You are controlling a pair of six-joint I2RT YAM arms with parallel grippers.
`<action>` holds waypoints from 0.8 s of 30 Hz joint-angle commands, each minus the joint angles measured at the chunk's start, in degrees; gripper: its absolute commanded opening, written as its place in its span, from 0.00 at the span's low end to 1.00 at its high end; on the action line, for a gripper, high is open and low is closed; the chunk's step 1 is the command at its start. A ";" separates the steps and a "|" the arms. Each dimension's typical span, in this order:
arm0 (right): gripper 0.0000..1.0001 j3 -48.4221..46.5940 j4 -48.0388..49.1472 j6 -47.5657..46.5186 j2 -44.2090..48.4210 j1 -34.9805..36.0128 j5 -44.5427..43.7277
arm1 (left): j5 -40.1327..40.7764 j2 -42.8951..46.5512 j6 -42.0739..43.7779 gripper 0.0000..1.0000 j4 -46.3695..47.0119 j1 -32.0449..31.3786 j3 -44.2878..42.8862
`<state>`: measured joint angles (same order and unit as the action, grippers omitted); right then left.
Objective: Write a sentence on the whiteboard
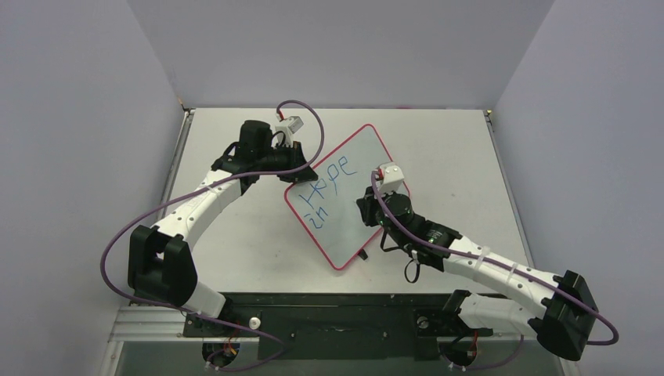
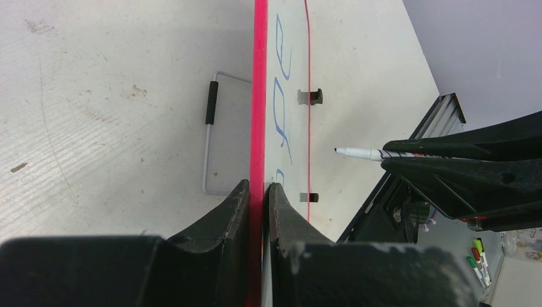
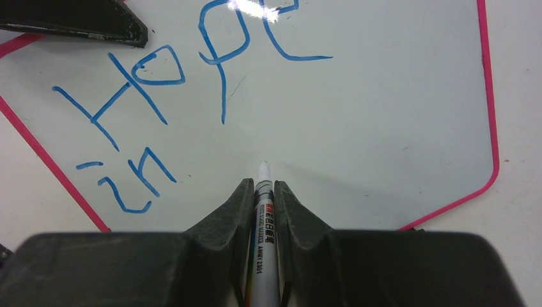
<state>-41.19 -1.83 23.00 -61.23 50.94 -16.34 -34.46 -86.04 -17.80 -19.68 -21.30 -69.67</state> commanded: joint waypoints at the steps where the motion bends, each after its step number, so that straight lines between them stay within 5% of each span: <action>1: 0.00 1.15 2.18 -0.18 1.91 -0.31 1.74 | 6.33 2.10 3.20 0.00 1.82 0.28 -0.28; 24: 0.00 2.37 6.26 -1.73 2.57 -0.32 2.93 | 8.04 0.12 4.35 0.00 0.45 -0.41 -0.87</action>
<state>-38.44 0.86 21.85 -60.20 50.92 -12.64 -33.34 -86.06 -17.78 -19.73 -21.98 -69.69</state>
